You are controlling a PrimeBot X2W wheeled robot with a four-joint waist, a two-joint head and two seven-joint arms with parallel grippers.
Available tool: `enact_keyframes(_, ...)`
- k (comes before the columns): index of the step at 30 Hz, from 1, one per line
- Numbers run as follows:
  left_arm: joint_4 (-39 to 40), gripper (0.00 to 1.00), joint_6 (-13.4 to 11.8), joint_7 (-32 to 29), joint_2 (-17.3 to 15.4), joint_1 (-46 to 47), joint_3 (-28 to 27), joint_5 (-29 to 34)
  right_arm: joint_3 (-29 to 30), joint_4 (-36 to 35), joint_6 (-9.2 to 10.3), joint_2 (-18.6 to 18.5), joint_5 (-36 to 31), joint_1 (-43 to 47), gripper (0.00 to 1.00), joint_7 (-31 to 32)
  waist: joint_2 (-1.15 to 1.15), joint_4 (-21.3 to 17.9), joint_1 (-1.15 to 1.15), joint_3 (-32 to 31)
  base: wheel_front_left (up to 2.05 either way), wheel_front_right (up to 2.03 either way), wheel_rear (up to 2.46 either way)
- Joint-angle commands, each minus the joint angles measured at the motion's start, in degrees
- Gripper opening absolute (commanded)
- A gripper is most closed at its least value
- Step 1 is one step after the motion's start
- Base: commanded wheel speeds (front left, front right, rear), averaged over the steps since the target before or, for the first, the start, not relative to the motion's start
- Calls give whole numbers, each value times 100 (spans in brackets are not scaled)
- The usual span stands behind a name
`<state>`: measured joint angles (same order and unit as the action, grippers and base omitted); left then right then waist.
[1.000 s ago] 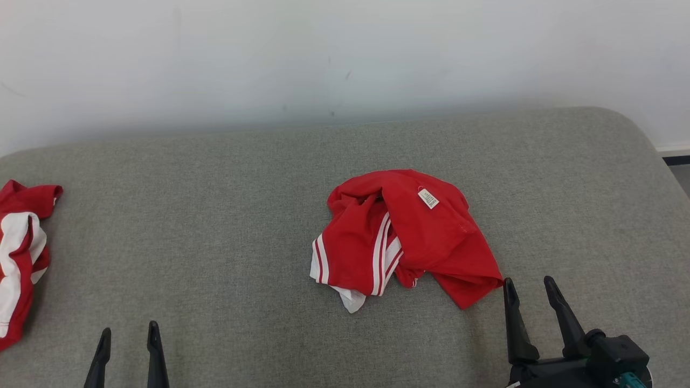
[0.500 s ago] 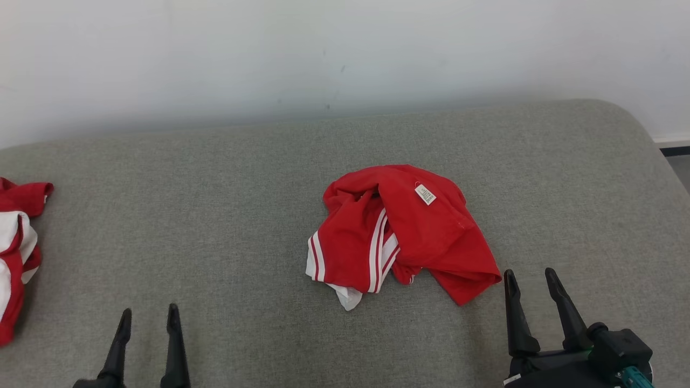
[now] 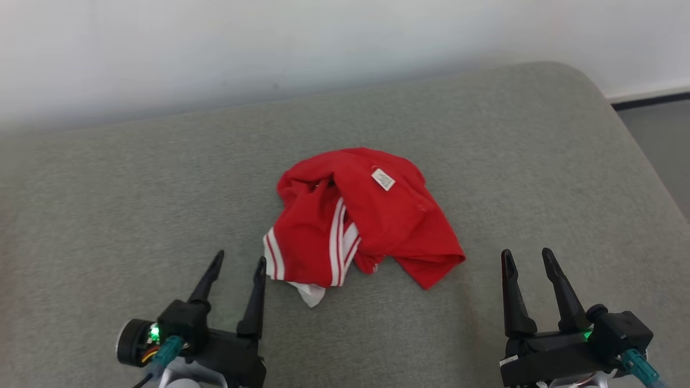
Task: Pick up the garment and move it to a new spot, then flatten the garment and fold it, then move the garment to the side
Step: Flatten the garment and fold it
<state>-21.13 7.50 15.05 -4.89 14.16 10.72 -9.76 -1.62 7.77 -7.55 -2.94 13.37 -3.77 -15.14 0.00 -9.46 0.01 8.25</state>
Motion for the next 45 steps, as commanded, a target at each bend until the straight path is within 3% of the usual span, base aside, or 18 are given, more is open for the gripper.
enact_keyframes(1, -76, 100, -10, 15, -46, 75, 30, -48, -8, -4, 13, 9, 32, -56, 100, -3, 0, -292, -1, 204, 0, 0, 0)
enact_keyframes(9, -1289, 100, -8, 15, -253, 497, 618, -390, 2, 1, 13, 9, 174, -125, 100, -3, 0, -712, -1, 363, 0, 0, 0)
enact_keyframes(14, -1619, 100, -8, 16, -265, 734, 718, -544, 18, 5, 13, 10, 178, -130, 100, -3, 0, -786, -1, 359, 0, 0, 0)
enact_keyframes(15, -1647, 77, -8, 16, -242, 745, 686, -599, 25, 4, 13, 9, 172, -127, 100, -4, 0, -785, -1, 350, 0, 0, 0)
enact_keyframes(17, -1629, 0, -8, 16, -235, 780, 703, -540, 40, 4, 13, 9, 151, -113, 100, -3, 0, -766, -1, 323, 0, 0, 0)
enact_keyframes(24, -1162, 0, -8, 16, -183, 694, 445, -483, 75, -7, 13, 9, 98, -15, 100, -3, 0, -523, -1, 193, 0, 0, 0)
enact_keyframes(33, -237, 0, -9, 16, -333, 321, -91, -282, 101, 24, 13, 8, 111, 155, 100, -4, 0, 101, -1, -20, 0, 0, 0)
enact_keyframes(39, 369, 0, -62, 16, -517, -194, -560, -143, 61, 52, 13, 9, 99, 223, 100, -3, 0, 492, -1, -151, 0, 0, 0)
enact_keyframes(45, 489, 0, -161, 16, -516, -929, -853, -180, 56, 64, 13, 7, 92, 260, 100, -3, 0, 598, -1, -153, 0, 0, 0)
